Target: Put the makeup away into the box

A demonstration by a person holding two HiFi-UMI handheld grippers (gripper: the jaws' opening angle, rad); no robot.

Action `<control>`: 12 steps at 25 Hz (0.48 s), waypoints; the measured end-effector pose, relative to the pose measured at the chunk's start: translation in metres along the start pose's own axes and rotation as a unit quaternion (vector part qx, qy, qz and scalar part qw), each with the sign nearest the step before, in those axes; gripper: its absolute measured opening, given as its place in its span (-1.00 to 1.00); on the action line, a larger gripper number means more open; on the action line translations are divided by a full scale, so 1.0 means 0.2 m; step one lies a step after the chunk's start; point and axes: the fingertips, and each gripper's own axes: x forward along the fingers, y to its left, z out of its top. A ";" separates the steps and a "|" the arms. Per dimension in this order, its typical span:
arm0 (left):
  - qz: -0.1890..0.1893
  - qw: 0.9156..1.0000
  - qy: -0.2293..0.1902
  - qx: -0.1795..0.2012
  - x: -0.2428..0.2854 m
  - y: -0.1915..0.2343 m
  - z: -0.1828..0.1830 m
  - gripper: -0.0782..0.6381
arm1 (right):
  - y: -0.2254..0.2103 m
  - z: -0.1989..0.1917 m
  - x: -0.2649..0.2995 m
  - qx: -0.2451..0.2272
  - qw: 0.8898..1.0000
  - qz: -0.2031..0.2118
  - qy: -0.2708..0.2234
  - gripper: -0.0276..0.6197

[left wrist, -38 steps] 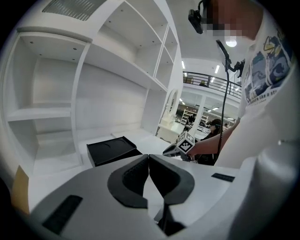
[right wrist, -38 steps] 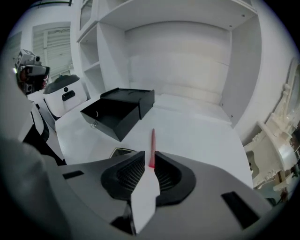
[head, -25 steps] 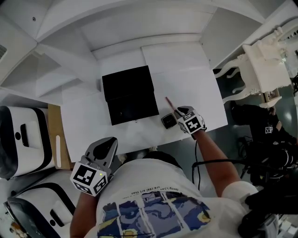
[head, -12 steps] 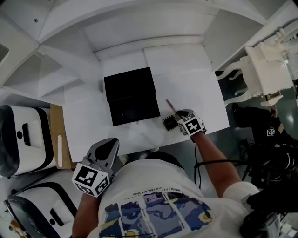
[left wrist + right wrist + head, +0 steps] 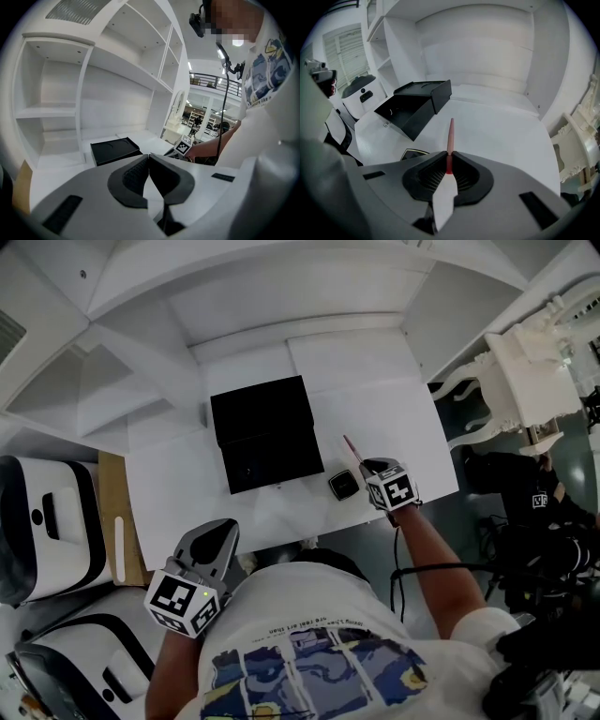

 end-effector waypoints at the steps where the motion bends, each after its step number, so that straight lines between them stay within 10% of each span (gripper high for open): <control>1: -0.002 1.000 -0.002 0.000 -0.01 0.01 0.00 -0.74 | 0.01 0.01 -0.02 0.001 1.000 -0.002 -0.002 -0.74; 12: -0.018 1.000 -0.016 -0.001 -0.13 0.10 -0.03 -0.74 | 0.18 0.18 -0.19 -0.008 1.000 -0.007 -0.015 -0.74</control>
